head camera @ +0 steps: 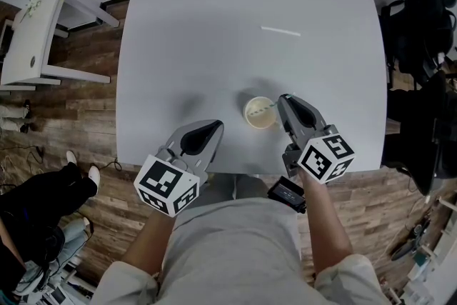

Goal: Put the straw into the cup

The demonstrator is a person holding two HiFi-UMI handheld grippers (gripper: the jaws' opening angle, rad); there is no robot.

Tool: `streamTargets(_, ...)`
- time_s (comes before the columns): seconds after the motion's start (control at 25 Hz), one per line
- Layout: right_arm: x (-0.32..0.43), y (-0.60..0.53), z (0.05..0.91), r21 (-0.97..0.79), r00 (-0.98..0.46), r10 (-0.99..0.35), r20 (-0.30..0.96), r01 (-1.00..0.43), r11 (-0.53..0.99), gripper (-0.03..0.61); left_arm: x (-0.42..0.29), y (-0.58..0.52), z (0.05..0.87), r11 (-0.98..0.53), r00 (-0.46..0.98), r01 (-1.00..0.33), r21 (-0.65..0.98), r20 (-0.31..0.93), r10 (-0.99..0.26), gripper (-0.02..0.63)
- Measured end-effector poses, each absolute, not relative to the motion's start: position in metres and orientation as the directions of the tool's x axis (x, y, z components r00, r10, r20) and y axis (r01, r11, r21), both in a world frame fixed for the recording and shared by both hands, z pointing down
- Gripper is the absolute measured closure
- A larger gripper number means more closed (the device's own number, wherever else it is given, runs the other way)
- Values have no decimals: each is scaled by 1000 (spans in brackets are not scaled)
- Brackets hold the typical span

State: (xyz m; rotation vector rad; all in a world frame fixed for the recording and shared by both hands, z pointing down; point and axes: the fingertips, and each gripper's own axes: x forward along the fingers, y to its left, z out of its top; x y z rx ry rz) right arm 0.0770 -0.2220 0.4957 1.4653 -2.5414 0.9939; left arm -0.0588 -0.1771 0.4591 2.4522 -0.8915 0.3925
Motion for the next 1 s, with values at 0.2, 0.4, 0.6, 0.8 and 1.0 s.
streamTargets(0.2, 76, -224, 503, -509, -551, -756, 354, -791, 339, 549, -58, -180, 461, -659, 744, -662, 357, 426, -516, 599)
streamTargets(0.4, 75, -225, 511, -519, -554, -750, 361, -788, 332, 549, -61, -182, 464, -655, 740, -666, 357, 428, -519, 600)
streamTargets(0.6, 77, -226, 515, -524, -553, -748, 367, -787, 325, 548, -59, -183, 464, -652, 738, -668, 358, 431, -519, 600)
streamTargets(0.8, 82, -227, 518, -529, -551, -750, 366, -786, 320, 548, -56, -183, 466, -652, 738, -668, 359, 432, -518, 600)
streamTargets(1.0, 84, -228, 522, -532, -550, -750, 368, -786, 315, 544, -55, -184, 467, -650, 736, -670, 359, 433, -520, 598)
